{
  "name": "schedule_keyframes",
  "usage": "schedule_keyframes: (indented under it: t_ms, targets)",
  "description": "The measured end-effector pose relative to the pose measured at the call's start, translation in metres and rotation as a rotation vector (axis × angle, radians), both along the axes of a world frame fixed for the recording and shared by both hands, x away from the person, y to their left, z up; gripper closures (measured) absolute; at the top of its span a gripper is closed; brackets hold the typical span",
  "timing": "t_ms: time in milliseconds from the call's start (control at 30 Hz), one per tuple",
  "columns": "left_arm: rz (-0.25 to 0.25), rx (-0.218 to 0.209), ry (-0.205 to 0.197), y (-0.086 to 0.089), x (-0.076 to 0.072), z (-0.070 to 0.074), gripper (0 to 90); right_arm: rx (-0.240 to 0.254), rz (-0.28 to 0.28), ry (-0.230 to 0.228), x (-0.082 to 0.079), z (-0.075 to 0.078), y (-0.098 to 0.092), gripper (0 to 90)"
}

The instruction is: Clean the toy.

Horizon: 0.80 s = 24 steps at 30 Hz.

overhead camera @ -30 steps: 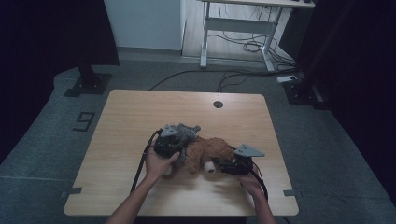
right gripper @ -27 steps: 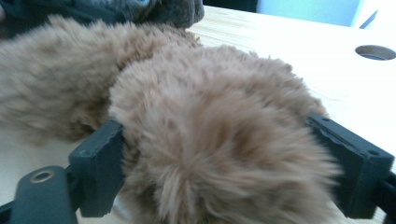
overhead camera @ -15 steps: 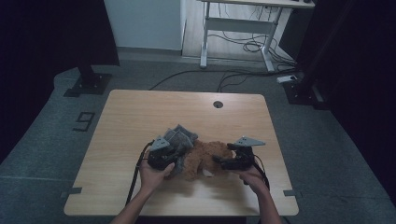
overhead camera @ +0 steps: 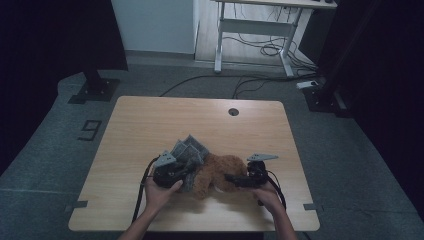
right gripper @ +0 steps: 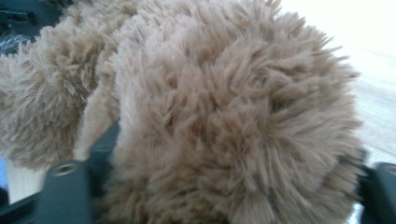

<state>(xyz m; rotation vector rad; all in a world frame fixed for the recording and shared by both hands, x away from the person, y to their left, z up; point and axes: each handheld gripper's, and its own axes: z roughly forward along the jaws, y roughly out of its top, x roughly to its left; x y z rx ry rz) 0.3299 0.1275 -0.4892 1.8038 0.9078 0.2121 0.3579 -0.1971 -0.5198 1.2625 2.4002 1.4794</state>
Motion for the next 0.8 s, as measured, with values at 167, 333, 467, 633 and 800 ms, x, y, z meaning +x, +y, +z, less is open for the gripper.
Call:
schedule_keyframes:
  t_ms: [167,333,467,633,800]
  targets:
    - [-0.002,-0.015,-0.003,0.003,-0.001,0.0,79.5,-0.031,0.003,-0.12,-0.006,0.005,0.002,40.8]
    - [0.025,-0.032,-0.039,0.006,-0.004,-0.004,79.3,-0.073,-0.015,-0.276,-0.003,0.016,0.009,45.6]
    - [0.048,-0.038,-0.051,0.007,-0.007,-0.008,79.2,-0.108,-0.046,-0.402,0.003,0.017,0.017,45.7]
    - [0.035,-0.027,-0.048,0.006,-0.012,-0.009,79.1,-0.094,-0.061,-0.454,0.001,0.008,0.016,45.6]
    - [0.035,-0.017,-0.044,0.002,-0.01,-0.007,79.1,-0.14,-0.092,-0.531,-0.007,0.007,0.017,48.1]
